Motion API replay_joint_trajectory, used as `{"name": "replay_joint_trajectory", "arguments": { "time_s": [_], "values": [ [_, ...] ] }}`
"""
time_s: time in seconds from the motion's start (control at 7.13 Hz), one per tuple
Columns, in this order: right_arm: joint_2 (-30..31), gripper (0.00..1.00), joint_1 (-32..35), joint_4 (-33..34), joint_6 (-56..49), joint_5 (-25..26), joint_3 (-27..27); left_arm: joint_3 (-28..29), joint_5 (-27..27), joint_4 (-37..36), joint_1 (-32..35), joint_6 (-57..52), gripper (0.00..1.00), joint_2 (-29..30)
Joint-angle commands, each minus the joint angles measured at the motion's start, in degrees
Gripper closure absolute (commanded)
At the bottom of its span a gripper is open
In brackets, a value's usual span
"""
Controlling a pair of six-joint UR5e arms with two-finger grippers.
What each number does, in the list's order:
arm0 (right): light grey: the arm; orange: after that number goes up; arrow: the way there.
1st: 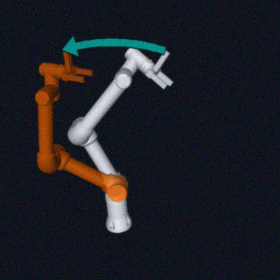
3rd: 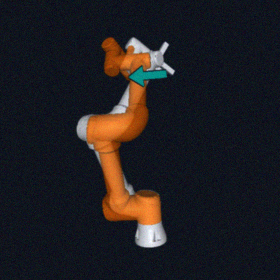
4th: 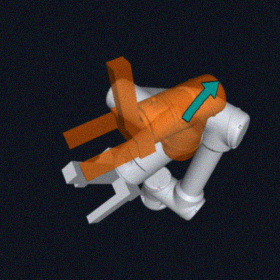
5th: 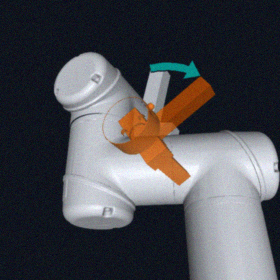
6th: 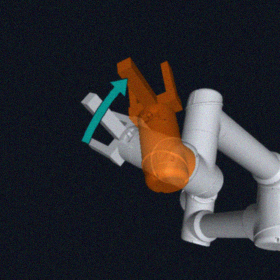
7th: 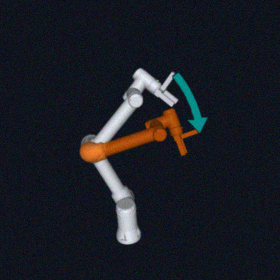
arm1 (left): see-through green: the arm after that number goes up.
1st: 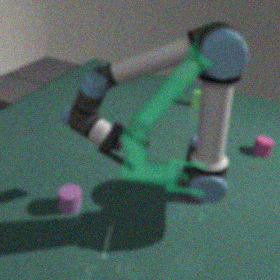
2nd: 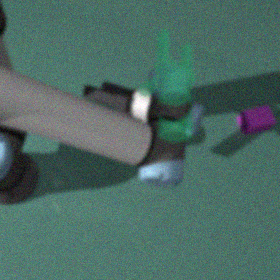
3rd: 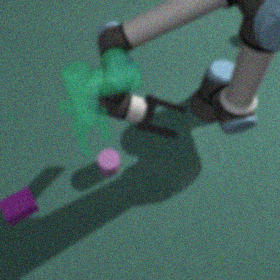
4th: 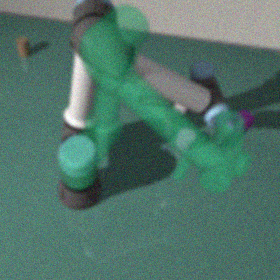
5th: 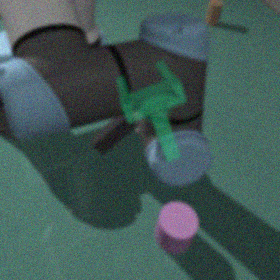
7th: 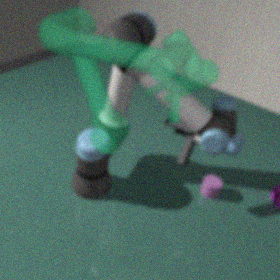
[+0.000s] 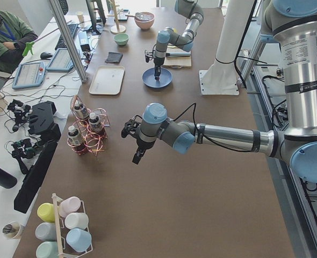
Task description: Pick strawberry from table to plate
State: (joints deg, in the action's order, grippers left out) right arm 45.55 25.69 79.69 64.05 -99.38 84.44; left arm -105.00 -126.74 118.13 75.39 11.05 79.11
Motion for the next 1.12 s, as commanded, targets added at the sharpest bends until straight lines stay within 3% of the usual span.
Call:
{"name": "replay_joint_trajectory", "arguments": {
  "time_s": [0.0,0.28,0.42,0.56,0.7,0.98],
  "values": [
    [0.1,0.0,-0.4,-0.1,0.2,0.7,0.5,0.1,0.0,0.0,0.1,-0.1,0.02,0.0],
    [0.8,0.0,3.8,2.1,-0.6,-2.4,4.0,0.1,0.0,-0.1,1.0,-1.5,0.02,-0.1],
    [3.3,0.0,8.8,6.7,-2.1,-8.7,7.9,1.1,0.0,-0.9,4.5,-8.3,0.02,-1.6],
    [10.1,0.0,13.5,9.0,-9.8,-12.3,14.5,1.9,0.0,-3.3,7.3,-11.5,0.02,-1.5],
    [18.4,0.0,20.8,9.3,-21.8,-17.4,19.0,1.6,0.0,-10.5,11.5,-17.5,0.02,-0.5],
    [30.5,0.0,35.5,8.6,-40.0,-27.8,19.3,-0.3,-0.1,-27.1,17.1,-28.5,0.02,4.3]
  ]
}}
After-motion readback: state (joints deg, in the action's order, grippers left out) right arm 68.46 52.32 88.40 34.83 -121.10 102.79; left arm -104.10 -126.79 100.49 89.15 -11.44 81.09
